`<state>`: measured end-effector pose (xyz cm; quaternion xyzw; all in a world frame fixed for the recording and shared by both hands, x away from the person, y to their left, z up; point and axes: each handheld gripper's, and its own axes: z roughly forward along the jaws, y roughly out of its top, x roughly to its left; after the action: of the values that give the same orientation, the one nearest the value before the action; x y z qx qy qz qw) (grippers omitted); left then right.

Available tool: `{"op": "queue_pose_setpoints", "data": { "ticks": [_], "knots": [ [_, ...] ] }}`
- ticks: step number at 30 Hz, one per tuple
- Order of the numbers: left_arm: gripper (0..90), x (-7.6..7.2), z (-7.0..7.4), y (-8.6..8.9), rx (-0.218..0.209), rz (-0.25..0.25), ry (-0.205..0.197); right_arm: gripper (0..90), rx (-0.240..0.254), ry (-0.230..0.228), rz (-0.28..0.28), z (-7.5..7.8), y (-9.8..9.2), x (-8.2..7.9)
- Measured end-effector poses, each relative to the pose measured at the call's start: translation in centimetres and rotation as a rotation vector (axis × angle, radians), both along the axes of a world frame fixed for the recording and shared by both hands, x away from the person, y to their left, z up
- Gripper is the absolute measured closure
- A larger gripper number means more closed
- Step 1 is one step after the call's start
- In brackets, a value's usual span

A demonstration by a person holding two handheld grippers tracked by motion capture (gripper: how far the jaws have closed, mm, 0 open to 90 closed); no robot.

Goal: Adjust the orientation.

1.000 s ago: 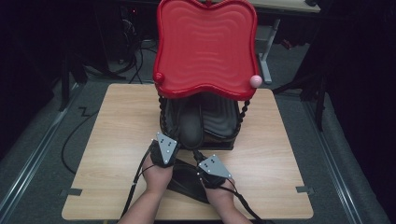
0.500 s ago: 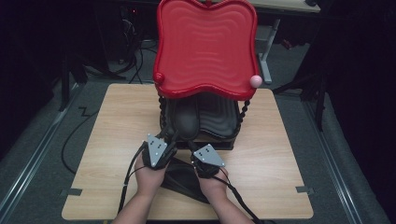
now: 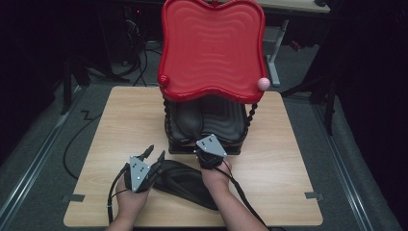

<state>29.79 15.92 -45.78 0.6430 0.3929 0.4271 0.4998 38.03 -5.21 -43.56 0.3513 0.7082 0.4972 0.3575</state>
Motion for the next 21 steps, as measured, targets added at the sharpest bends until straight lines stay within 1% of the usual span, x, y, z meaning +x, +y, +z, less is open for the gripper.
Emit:
{"op": "queue_pose_setpoints", "data": {
  "ticks": [2,5,7,8,9,10,11,13,14,15,16,17,18,19,20,21],
  "knots": [
    [56.8,-0.1,0.0,0.0,-0.003,0.0,-0.003,88.0,-0.005,0.006,-0.005,0.1,0.2,0.4],
    [56.8,-0.1,0.1,-0.1,-0.004,-0.005,-0.007,87.5,-0.007,-0.001,-0.005,0.0,0.5,1.1],
    [57.8,-0.1,0.0,-0.3,-0.003,-0.014,-0.003,87.1,-0.011,0.002,-0.006,0.1,0.7,1.4],
    [59.5,-0.1,0.0,-0.5,-0.005,-0.021,0.002,86.8,-0.012,0.007,-0.003,0.1,0.7,1.6],
    [65.9,0.2,0.0,-1.2,-0.004,-0.036,0.007,84.6,-0.009,0.007,0.006,0.3,0.5,1.6],
    [68.2,0.2,0.0,-1.2,-0.004,-0.036,0.007,84.4,-0.002,-0.006,0.011,0.5,0.2,1.6],
    [68.2,0.5,0.0,-1.9,-0.006,-0.046,0.003,84.4,-0.002,-0.006,0.011,0.5,0.2,1.6],
    [75.5,1.1,0.1,-3.1,-0.004,-0.054,-0.009,84.3,0.004,-0.029,0.006,1.3,-0.6,2.0],
    [80.4,1.9,0.2,-4.5,-0.008,-0.053,-0.025,84.4,0.013,-0.038,-0.012,2.0,-1.3,2.8],
    [82.7,1.9,0.2,-4.5,-0.008,-0.053,-0.025,84.4,0.013,-0.038,-0.012,2.0,-1.3,2.8],
    [82.7,2.4,0.3,-5.2,-0.009,-0.051,-0.03,84.4,0.018,-0.04,-0.019,2.5,-1.7,3.3],
    [86.4,2.9,0.3,-5.8,-0.009,-0.047,-0.036,84.4,0.029,-0.04,-0.023,2.8,-1.9,3.9],
    [90.0,3.8,0.5,-6.7,-0.012,-0.025,-0.041,84.4,0.039,-0.047,-0.028,3.3,-2.0,4.8],
    [90.0,3.8,0.5,-6.7,-0.012,-0.025,-0.041,84.4,0.039,-0.047,-0.028,3.3,-2.0,4.8],
    [90.0,4.4,0.5,-7.1,-0.009,-0.007,-0.038,84.2,0.043,-0.052,-0.024,3.5,-2.0,5.3],
    [90.0,4.9,0.5,-7.2,-0.022,0.0,-0.037,83.6,0.049,-0.056,-0.017,3.8,-1.8,5.7]
  ]
}}
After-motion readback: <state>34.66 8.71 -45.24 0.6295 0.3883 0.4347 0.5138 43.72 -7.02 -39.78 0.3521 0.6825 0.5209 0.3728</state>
